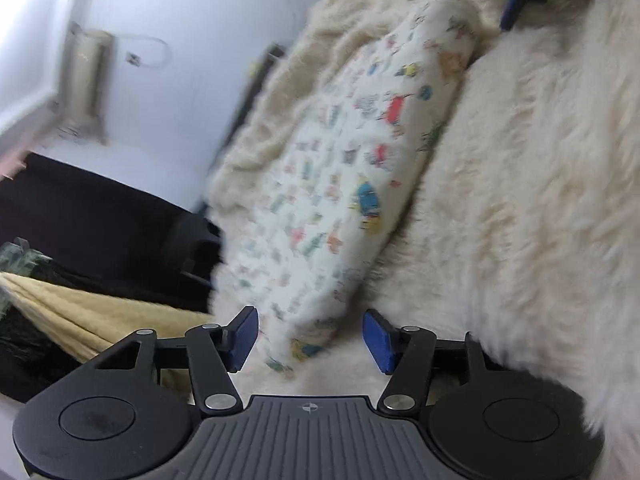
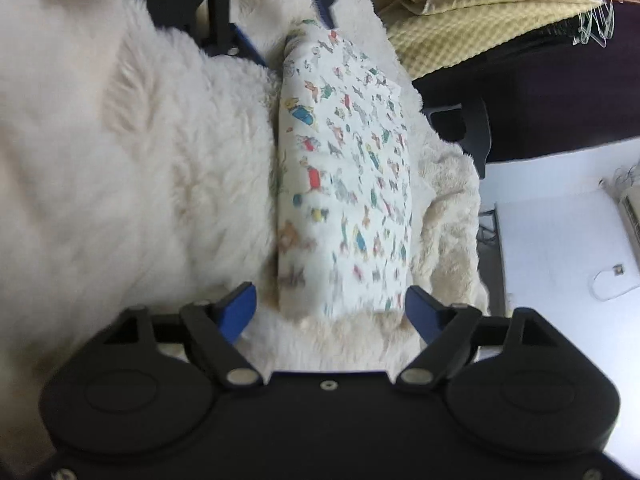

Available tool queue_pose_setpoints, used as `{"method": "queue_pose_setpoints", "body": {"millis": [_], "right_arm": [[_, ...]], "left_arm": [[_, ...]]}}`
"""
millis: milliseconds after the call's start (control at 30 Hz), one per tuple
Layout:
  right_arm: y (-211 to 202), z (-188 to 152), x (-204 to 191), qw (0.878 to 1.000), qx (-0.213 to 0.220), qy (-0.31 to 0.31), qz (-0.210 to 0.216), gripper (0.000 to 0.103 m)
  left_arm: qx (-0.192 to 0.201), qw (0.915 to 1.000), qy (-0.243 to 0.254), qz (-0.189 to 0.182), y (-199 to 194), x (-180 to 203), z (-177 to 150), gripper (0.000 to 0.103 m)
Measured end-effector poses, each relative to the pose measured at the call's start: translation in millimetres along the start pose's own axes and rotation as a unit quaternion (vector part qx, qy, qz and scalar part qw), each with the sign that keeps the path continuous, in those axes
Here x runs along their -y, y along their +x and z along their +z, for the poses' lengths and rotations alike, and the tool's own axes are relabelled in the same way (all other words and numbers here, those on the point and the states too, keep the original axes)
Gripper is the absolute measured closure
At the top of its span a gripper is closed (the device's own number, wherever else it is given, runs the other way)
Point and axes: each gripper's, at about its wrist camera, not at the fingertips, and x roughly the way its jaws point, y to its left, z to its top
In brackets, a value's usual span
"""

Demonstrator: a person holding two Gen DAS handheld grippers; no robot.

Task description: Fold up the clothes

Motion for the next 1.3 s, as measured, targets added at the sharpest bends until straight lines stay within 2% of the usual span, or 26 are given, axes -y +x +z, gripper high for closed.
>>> {"method": "queue_pose_setpoints", "body": {"millis": [100, 133, 167, 200, 267, 300, 367, 400, 467, 500, 533, 600, 633, 667, 733, 833, 900, 967, 1033, 1100, 1167, 1233, 1300], "right_arm": [[-39, -10, 9, 0.997, 0.005, 0.069, 0.037, 0.022], [-51, -17, 20, 0.993, 0.013, 0.105, 0.05, 0.021], [-66, -27, 39, 0.984, 0.022, 0.162, 0.069, 0.021], [-79, -39, 58, 0.97, 0.031, 0.225, 0.088, 0.02], [-96, -58, 82, 0.939, 0.047, 0.319, 0.117, 0.017], [-104, -67, 91, 0.922, 0.056, 0.361, 0.13, 0.013], [-116, -85, 102, 0.887, 0.072, 0.431, 0.15, 0.011], [-120, -91, 107, 0.872, 0.079, 0.456, 0.159, 0.011], [-122, -101, 112, 0.842, 0.092, 0.501, 0.176, 0.011], [-123, -104, 114, 0.827, 0.096, 0.522, 0.184, 0.011], [-123, -106, 115, 0.812, 0.098, 0.543, 0.192, 0.01], [-120, -109, 116, 0.781, 0.087, 0.584, 0.204, 0.011], [-119, -108, 116, 0.772, 0.079, 0.595, 0.21, 0.011], [-117, -107, 116, 0.766, 0.071, 0.602, 0.213, 0.011], [-113, -101, 113, 0.764, 0.061, 0.605, 0.216, 0.01], [-99, -86, 113, 0.764, 0.047, 0.605, 0.218, 0.011], [-86, -76, 114, 0.763, 0.037, 0.609, 0.213, 0.01], [-79, -70, 111, 0.766, 0.03, 0.608, 0.206, 0.01], [-71, -64, 99, 0.777, 0.013, 0.601, 0.187, 0.011], [-65, -64, 86, 0.781, -0.007, 0.598, 0.18, 0.011], [-61, -67, 77, 0.78, -0.018, 0.599, 0.18, 0.011], [-60, -73, 72, 0.775, -0.031, 0.605, 0.18, 0.011], [-61, -75, 72, 0.775, -0.033, 0.606, 0.174, 0.011]], "left_arm": [[-0.017, 0.9977, -0.037, -0.055, -14, -14, 3, 0.014], [-0.022, 0.9942, -0.071, -0.077, -20, -24, 4, 0.01], [-0.024, 0.9904, -0.102, -0.09, -23, -32, 2, 0.009], [-0.024, 0.9834, -0.147, -0.104, -28, -42, 4, 0.007], [-0.024, 0.9637, -0.232, -0.129, -38, -61, 8, 0.002], [-0.024, 0.9557, -0.259, -0.138, -37, -66, 12, 0.001], [-0.02, 0.9226, -0.342, -0.178, -45, -80, 11, 0.0], [-0.021, 0.9137, -0.36, -0.187, -49, -81, 11, 0.0], [-0.027, 0.8861, -0.414, -0.206, -54, -84, 11, 0.0], [-0.03, 0.8795, -0.427, -0.209, -57, -82, 12, 0.0], [-0.04, 0.8653, -0.452, -0.213, -59, -80, 12, 0.0], [-0.049, 0.8533, -0.475, -0.209, -56, -79, 13, 0.0], [-0.053, 0.8475, -0.486, -0.206, -55, -79, 14, 0.0], [-0.06, 0.8384, -0.503, -0.2, -55, -77, 14, 0.0], [-0.075, 0.8255, -0.527, -0.188, -56, -72, 14, 0.0], [-0.102, 0.8205, -0.535, -0.172, -57, -61, 19, 0.0], [-0.11, 0.821, -0.535, -0.166, -58, -57, 21, 0.0], [-0.123, 0.8153, -0.541, -0.166, -57, -55, 24, 0.0], [-0.13, 0.8133, -0.542, -0.167, -58, -57, 26, 0.0], [-0.131, 0.817, -0.538, -0.163, -60, -59, 28, 0.0], [-0.131, 0.8209, -0.532, -0.16, -61, -60, 30, 0.0], [-0.133, 0.8223, -0.53, -0.16, -62, -60, 32, 0.0], [-0.134, 0.8228, -0.528, -0.162, -63, -59, 34, 0.0]]}}
